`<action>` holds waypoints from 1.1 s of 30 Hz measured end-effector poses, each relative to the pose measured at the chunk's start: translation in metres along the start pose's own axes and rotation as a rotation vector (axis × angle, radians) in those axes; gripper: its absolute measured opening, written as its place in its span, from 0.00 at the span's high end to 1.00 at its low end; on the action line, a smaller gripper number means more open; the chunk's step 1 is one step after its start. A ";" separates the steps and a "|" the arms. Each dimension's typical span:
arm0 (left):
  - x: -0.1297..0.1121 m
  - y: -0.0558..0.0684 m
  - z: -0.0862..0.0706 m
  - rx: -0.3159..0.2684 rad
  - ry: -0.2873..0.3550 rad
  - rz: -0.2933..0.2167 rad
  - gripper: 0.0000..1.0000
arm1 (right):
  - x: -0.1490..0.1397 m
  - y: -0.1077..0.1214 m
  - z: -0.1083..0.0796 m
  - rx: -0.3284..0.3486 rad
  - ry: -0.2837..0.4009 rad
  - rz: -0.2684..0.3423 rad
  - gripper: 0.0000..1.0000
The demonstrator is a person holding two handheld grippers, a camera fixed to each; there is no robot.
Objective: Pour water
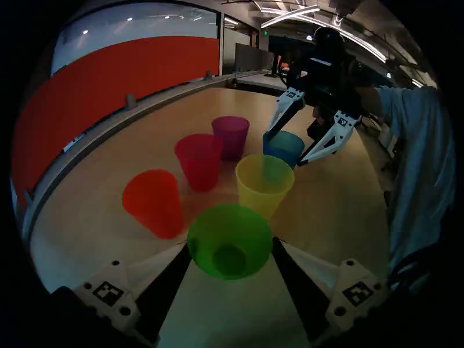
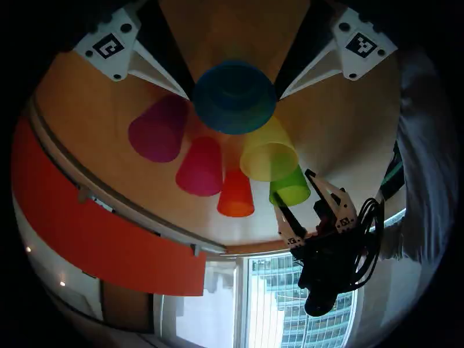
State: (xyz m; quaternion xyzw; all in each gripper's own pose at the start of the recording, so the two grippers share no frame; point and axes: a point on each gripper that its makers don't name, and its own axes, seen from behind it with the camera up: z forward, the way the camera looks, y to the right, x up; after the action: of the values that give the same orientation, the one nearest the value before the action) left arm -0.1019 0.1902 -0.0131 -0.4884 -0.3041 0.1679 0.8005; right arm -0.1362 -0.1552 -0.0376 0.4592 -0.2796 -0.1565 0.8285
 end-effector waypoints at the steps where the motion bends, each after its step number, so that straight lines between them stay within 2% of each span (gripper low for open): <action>1: 0.000 -0.001 0.001 0.003 0.000 0.001 0.08 | 0.000 0.000 0.000 0.000 0.000 0.000 0.00; 2: 0.000 -0.002 0.001 0.007 0.000 0.002 0.12 | 0.000 0.000 0.000 0.000 0.000 0.000 0.00; 4: 0.000 -0.001 0.001 0.009 -0.001 0.005 0.13 | 0.000 0.000 0.000 0.001 0.001 0.000 0.00; 18: 0.000 -0.002 0.001 0.016 0.000 0.002 0.13 | 0.000 0.000 0.006 -0.006 0.009 0.003 0.00; 23: 0.000 -0.002 0.001 0.017 -0.001 0.001 0.13 | 0.001 -0.002 0.010 -0.002 0.012 0.008 0.08; 33: 0.001 0.001 -0.005 0.025 0.013 0.000 0.13 | 0.006 -0.003 0.005 -0.019 0.042 0.011 0.09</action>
State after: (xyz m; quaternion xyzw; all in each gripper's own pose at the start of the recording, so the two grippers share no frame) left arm -0.0974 0.1877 -0.0154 -0.4794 -0.2969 0.1685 0.8085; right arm -0.1340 -0.1632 -0.0359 0.4528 -0.2631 -0.1450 0.8395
